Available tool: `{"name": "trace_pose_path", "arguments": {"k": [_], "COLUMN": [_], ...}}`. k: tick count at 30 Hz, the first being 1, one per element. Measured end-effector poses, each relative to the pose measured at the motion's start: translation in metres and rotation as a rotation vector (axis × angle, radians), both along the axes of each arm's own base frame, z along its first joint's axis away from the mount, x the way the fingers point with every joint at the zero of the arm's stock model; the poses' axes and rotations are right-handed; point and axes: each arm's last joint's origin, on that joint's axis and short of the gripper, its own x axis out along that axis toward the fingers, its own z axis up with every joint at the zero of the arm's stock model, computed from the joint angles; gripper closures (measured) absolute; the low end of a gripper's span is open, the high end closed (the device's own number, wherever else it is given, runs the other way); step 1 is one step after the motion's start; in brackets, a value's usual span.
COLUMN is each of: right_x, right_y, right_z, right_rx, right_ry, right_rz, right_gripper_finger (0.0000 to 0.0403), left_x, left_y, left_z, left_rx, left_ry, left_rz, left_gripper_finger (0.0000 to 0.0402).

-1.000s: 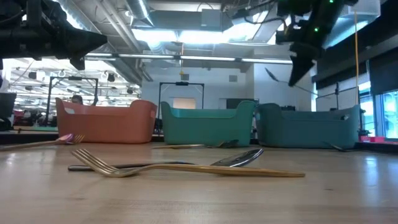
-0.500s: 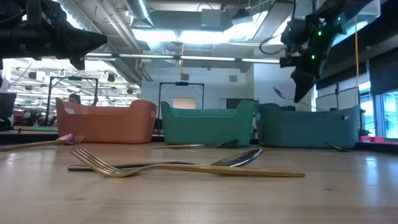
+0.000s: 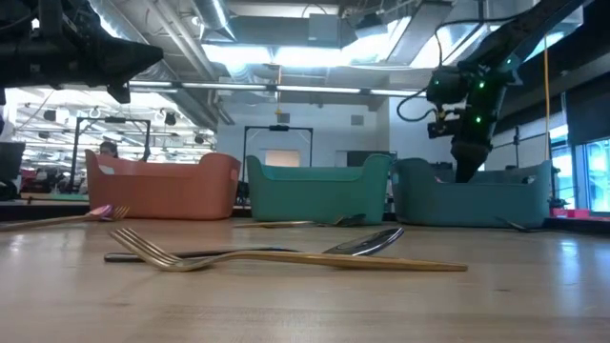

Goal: Sort silverware by color (type)
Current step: Put the blue spoon into the blue bin

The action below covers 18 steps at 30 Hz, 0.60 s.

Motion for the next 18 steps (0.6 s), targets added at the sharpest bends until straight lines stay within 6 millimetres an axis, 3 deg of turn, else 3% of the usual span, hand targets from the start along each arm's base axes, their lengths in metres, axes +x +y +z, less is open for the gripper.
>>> {"name": "trace_pose_path", "arguments": {"k": [12,18], "right_x": [0.01,0.01], "right_y": [-0.011,-0.012], "right_z": [-0.03,-0.035], "right_rx": [0.064,0.067], "right_ry": [0.061,0.082], "right_rz": [-0.002,-0.04], "right_gripper_finger": [0.0402,0.0395], "left_x": [0.0,0.0], "left_y": [0.0,0.0], "left_z": [0.0,0.0], "left_rx": [0.002,0.003], "left_ry": [0.001,0.002], "left_rz": [0.0,0.0], "left_gripper_finger": [0.0395,0.0395]}}
